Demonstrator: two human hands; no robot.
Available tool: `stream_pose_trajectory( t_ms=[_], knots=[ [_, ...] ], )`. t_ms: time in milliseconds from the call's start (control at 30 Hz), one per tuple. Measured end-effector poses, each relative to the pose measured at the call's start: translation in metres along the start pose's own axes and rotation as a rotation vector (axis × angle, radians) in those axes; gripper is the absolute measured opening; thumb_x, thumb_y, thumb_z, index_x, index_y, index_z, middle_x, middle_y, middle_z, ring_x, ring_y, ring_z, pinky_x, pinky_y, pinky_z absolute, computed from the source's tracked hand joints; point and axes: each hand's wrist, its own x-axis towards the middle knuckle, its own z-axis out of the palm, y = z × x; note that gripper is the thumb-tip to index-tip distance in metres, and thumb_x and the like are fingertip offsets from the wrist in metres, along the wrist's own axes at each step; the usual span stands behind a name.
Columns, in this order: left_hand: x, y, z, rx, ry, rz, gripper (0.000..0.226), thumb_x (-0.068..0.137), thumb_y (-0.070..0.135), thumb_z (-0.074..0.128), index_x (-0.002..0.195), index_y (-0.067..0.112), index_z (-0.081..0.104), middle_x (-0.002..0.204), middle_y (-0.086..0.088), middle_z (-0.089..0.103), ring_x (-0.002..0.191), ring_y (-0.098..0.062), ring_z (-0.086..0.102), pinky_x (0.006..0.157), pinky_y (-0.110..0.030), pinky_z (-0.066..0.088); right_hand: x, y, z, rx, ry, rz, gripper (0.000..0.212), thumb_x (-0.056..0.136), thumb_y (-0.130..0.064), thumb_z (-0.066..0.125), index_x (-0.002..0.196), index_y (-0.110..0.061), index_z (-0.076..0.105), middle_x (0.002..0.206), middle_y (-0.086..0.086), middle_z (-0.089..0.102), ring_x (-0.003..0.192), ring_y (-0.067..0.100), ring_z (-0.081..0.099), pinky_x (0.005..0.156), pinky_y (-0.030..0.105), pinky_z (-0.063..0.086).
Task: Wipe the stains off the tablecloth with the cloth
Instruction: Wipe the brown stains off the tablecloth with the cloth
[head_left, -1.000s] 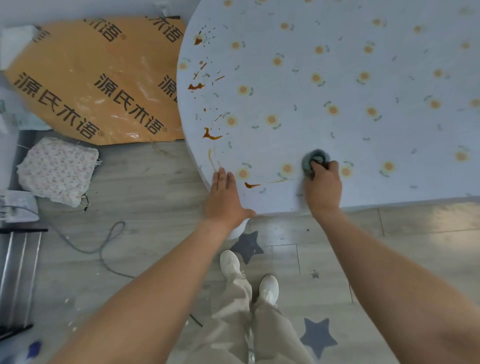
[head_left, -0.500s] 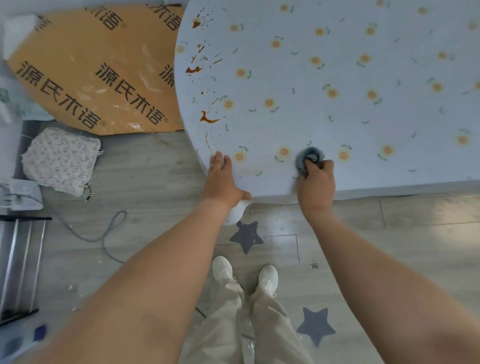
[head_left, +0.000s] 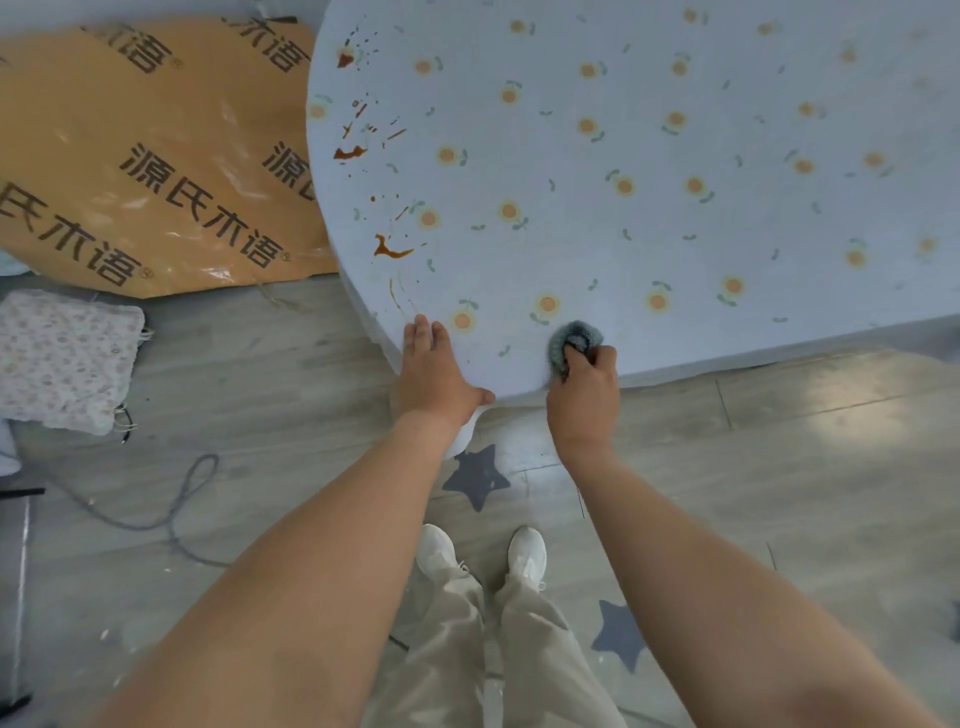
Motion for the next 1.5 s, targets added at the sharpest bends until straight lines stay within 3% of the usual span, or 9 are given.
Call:
stream_pose_trajectory(
  t_ms=[100,200,300,433,800,1067,1167,1367,1500],
  knots=[
    [-0.001,-0.002,-0.003,0.016,-0.013,0.024,0.121,0.073,0.059,0.078,0.158,0.007,0.009,0.166,-0.010,-0.002,0.153,-0.025,-0.003,0.124,-0.034,0.008,-0.027,-0.041,0.017,0.017,-0.093,-0.068,0.031,0.081,-0.001,0.059,0.111,-0.006,0.064,0.113,0.012,0.050,0.084,0.030,0.057,0.066,0.031,0.045],
    [0.004,-0.008,-0.015,0.030,0.023,0.102,0.088,0.080,0.049,0.072,0.149,0.008,0.035,0.160,-0.012,0.024,0.147,-0.029,0.019,0.118,-0.035,0.026,-0.033,-0.065,0.025,0.061,-0.225,-0.190,0.033,0.081,-0.003,0.059,0.114,-0.007,0.063,0.115,0.012,0.050,0.088,0.030,0.057,0.069,0.033,0.048],
    [0.018,-0.019,-0.041,0.052,0.023,0.165,0.067,0.083,0.050,0.071,0.134,0.011,0.051,0.137,-0.007,0.049,0.128,-0.028,0.040,0.101,-0.038,0.041,-0.008,-0.081,0.018,0.098,-0.187,-0.153,0.035,0.084,-0.006,0.057,0.119,-0.006,0.062,0.113,0.011,0.049,0.087,0.029,0.057,0.073,0.032,0.048],
    [0.049,-0.032,-0.078,-0.012,0.023,0.097,0.057,0.089,0.046,0.068,0.131,0.010,0.053,0.128,-0.007,0.054,0.123,-0.027,0.046,0.095,-0.040,0.046,0.044,-0.114,0.009,0.082,-0.175,-0.195,0.038,0.086,-0.009,0.053,0.123,-0.007,0.060,0.115,0.010,0.047,0.086,0.030,0.057,0.073,0.036,0.051],
    [0.170,-0.025,-0.194,-0.039,-0.020,-0.008,0.076,0.088,0.042,0.071,0.147,0.010,0.037,0.147,-0.011,0.041,0.134,-0.031,0.040,0.099,-0.042,0.044,0.205,-0.249,0.014,0.070,-0.324,-0.292,0.036,0.089,-0.012,0.046,0.124,-0.009,0.057,0.117,0.013,0.047,0.081,0.029,0.054,0.073,0.030,0.044],
    [0.292,-0.022,-0.250,-0.025,-0.025,0.042,0.080,0.085,0.045,0.073,0.147,0.009,0.037,0.149,-0.010,0.038,0.136,-0.030,0.038,0.099,-0.040,0.041,0.315,-0.339,0.052,0.092,-0.302,-0.262,0.047,0.091,-0.014,0.046,0.138,-0.012,0.050,0.127,0.014,0.044,0.100,0.032,0.057,0.081,0.029,0.042],
    [0.351,-0.022,-0.262,-0.002,-0.027,0.078,0.089,0.083,0.049,0.074,0.152,0.011,0.031,0.157,-0.009,0.029,0.143,-0.028,0.029,0.107,-0.044,0.041,0.358,-0.360,0.074,0.059,-0.281,-0.234,0.045,0.092,-0.014,0.046,0.136,-0.010,0.050,0.128,0.015,0.044,0.102,0.034,0.056,0.079,0.028,0.040],
    [0.452,-0.023,-0.287,0.069,-0.152,0.071,0.125,0.073,0.054,0.082,0.158,0.010,0.002,0.166,-0.010,-0.009,0.153,-0.031,-0.005,0.122,-0.044,0.018,0.455,-0.403,0.111,0.010,-0.194,-0.216,0.044,0.090,-0.011,0.046,0.132,-0.016,0.056,0.123,0.015,0.046,0.100,0.032,0.056,0.080,0.026,0.039],
    [0.492,-0.028,-0.287,0.108,-0.179,0.118,0.141,0.063,0.049,0.091,0.157,0.006,-0.005,0.165,-0.008,-0.015,0.152,-0.029,0.008,0.118,-0.040,0.030,0.533,-0.426,0.129,-0.062,-0.047,-0.226,0.040,0.088,-0.006,0.046,0.123,-0.013,0.063,0.120,0.014,0.049,0.096,0.032,0.056,0.075,0.022,0.033]
  ],
)
